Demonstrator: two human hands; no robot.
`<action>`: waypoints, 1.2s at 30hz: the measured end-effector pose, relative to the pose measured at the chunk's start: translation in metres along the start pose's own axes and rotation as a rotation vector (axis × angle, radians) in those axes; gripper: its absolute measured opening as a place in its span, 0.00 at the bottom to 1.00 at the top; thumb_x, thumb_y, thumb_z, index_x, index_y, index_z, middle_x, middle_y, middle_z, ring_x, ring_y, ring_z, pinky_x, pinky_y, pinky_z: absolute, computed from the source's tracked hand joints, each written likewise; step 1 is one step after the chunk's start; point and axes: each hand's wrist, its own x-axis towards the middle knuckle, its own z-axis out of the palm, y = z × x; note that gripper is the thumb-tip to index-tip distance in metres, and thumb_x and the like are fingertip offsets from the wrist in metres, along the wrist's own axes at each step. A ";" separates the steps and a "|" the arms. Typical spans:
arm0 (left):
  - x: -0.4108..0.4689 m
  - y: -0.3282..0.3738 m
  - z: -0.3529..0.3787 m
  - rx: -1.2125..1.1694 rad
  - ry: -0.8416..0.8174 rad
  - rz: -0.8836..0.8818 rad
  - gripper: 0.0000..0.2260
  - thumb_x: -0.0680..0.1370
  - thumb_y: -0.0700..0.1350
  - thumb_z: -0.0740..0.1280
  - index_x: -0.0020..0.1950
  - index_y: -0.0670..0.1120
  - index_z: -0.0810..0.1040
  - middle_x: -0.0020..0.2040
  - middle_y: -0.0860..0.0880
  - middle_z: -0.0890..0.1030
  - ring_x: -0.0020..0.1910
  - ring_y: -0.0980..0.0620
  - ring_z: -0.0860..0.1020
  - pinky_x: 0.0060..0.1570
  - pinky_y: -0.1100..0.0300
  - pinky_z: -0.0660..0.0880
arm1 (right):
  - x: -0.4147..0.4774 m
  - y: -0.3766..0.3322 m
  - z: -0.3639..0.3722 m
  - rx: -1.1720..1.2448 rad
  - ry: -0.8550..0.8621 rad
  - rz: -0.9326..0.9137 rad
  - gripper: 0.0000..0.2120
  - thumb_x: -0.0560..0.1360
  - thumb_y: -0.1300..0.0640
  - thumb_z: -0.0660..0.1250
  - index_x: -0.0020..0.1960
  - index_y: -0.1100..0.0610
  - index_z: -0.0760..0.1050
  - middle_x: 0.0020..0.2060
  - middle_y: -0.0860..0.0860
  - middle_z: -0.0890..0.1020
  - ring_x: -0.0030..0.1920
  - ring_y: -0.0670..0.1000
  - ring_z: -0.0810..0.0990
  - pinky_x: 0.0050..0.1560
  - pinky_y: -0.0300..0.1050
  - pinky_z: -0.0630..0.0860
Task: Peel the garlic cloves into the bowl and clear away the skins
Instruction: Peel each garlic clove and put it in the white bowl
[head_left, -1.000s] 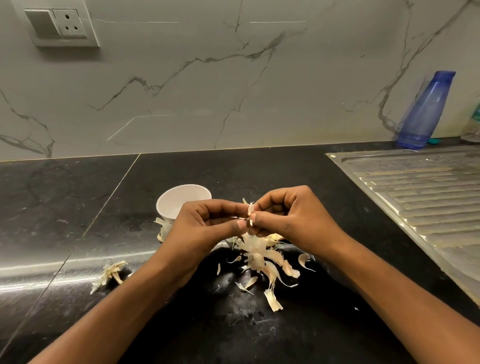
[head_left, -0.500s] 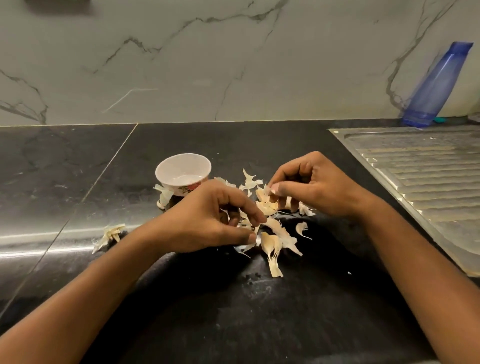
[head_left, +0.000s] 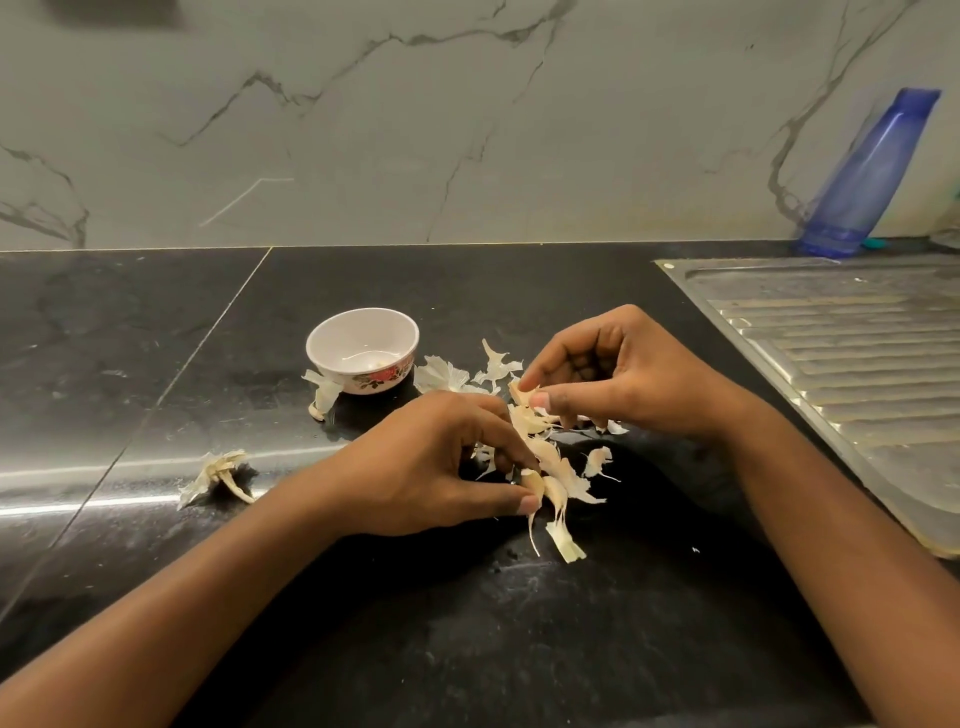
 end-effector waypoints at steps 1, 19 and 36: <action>0.000 0.000 0.000 -0.030 0.010 0.002 0.11 0.76 0.54 0.78 0.57 0.55 0.88 0.51 0.58 0.83 0.52 0.54 0.82 0.49 0.58 0.79 | 0.000 0.000 0.000 0.000 -0.004 0.003 0.06 0.77 0.62 0.77 0.54 0.60 0.87 0.40 0.56 0.88 0.37 0.54 0.86 0.39 0.43 0.82; 0.006 -0.002 -0.007 -0.633 0.527 -0.293 0.14 0.76 0.47 0.76 0.46 0.34 0.86 0.39 0.36 0.86 0.35 0.41 0.85 0.39 0.54 0.85 | 0.004 -0.005 0.019 -0.106 0.068 -0.128 0.07 0.77 0.58 0.77 0.55 0.57 0.88 0.41 0.48 0.89 0.41 0.49 0.89 0.44 0.41 0.84; 0.007 0.009 -0.012 -1.080 0.595 -0.283 0.10 0.72 0.40 0.75 0.43 0.32 0.84 0.39 0.38 0.85 0.32 0.50 0.84 0.34 0.65 0.81 | 0.008 -0.007 0.050 -0.133 0.375 -0.317 0.04 0.77 0.62 0.77 0.49 0.56 0.89 0.34 0.50 0.87 0.29 0.55 0.84 0.27 0.58 0.77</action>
